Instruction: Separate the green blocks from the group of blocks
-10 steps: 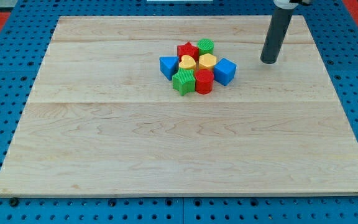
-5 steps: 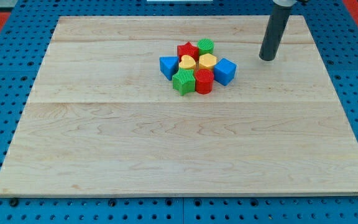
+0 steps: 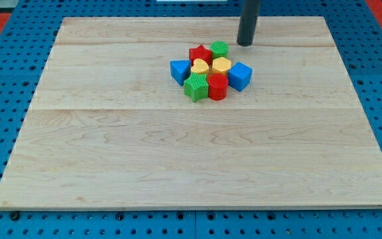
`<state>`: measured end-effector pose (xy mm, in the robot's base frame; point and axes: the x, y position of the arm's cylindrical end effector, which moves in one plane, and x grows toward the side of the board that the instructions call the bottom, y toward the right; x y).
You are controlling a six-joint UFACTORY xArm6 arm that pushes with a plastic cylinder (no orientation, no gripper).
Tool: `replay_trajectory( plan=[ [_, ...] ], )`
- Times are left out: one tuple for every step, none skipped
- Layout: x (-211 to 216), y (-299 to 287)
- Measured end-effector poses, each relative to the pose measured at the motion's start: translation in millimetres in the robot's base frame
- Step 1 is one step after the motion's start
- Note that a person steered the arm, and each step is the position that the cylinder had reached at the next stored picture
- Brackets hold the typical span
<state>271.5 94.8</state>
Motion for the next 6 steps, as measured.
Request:
replay_trajectory(
  plan=[
    [7,-13],
    [22,-51],
    [54,-75],
    [78,-109],
    [103,-108],
    [67,-100]
  ],
)
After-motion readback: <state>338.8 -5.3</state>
